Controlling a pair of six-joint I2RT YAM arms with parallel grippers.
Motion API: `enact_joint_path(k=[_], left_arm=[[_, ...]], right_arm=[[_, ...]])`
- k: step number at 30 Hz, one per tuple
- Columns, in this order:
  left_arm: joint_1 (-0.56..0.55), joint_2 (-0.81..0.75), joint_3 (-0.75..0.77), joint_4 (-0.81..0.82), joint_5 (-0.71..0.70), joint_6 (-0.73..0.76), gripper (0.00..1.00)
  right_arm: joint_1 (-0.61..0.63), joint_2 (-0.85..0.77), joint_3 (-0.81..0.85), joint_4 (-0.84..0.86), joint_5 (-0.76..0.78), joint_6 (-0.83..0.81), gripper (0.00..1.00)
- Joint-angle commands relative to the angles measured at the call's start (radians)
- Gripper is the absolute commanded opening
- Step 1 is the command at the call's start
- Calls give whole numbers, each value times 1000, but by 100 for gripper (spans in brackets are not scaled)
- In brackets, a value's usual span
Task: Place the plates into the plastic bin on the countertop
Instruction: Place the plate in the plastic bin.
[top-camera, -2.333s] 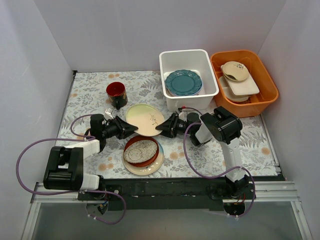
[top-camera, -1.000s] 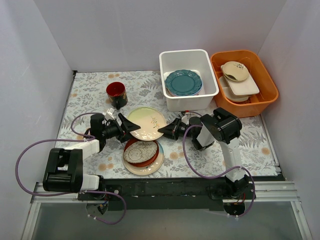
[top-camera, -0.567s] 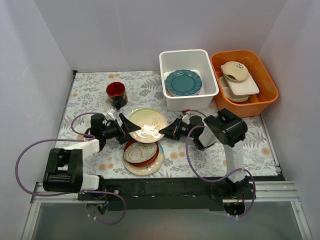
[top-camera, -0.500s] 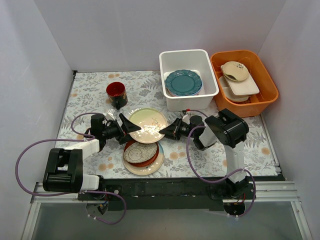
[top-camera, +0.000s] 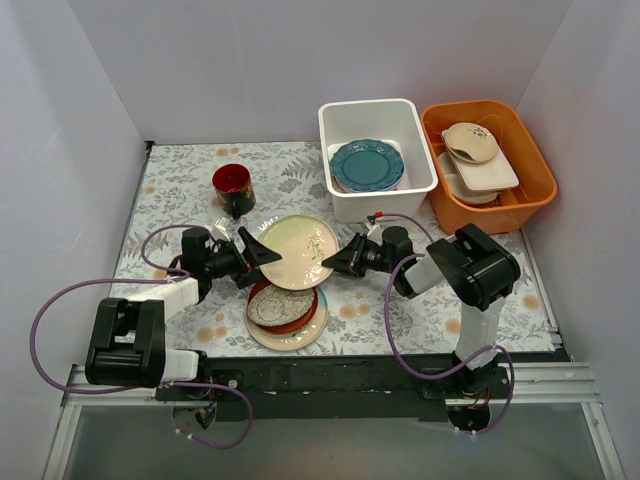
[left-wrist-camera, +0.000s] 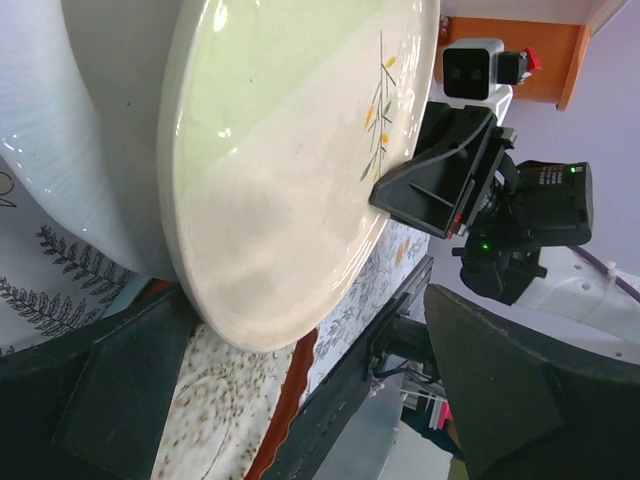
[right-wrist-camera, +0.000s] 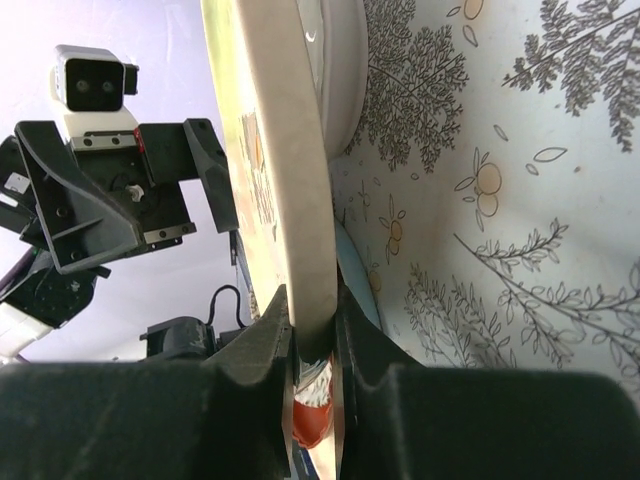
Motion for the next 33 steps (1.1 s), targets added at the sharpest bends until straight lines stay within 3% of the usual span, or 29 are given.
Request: enact_joint_path(k=[1, 33], left_arm=[[-1, -46, 42, -24, -46, 40, 98], [-3, -145, 82, -218, -236, 134, 98]], right_arm=[[4, -110, 1, 64, -14, -58, 1], [4, -435, -42, -199, 5, -197, 1]])
